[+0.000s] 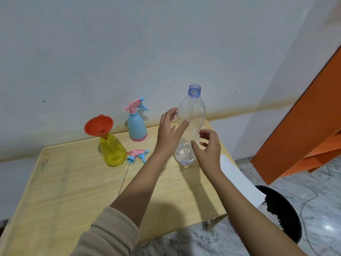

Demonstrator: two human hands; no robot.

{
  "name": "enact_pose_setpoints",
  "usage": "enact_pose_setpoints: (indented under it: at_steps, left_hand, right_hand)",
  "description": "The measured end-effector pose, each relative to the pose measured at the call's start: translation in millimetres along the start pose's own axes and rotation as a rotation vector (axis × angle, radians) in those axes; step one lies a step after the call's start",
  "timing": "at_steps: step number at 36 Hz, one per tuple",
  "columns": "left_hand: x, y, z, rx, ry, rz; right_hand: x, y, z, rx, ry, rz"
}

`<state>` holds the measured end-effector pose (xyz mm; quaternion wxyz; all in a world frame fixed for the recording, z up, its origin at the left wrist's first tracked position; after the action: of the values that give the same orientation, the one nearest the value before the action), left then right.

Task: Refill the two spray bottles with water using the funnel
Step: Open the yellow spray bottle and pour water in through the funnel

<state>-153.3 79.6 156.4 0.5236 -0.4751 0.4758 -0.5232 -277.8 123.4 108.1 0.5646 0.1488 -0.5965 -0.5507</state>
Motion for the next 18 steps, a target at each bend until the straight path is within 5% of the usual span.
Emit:
enact_pose_setpoints:
  at_steps: [6,18]
  left_hand:
    - [-8,31,48,0.069,-0.067,0.006]
    - [4,123,201,0.218,-0.505,0.171]
  right_hand:
    - [-20,21,-32,0.039,0.061,0.073]
    - [0,76,-182,0.090,0.503,0.102]
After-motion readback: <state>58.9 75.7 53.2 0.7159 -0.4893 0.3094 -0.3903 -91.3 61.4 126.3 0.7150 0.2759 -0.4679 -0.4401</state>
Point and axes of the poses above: each hand's wrist, its own x-axis towards the middle knuckle, its own z-axis out of the back of the hand, y = z × x, the point moved 3 cm from there along x, towards the middle knuckle, and after that the axes turned 14 degrees about z, right-handed, at the moved point
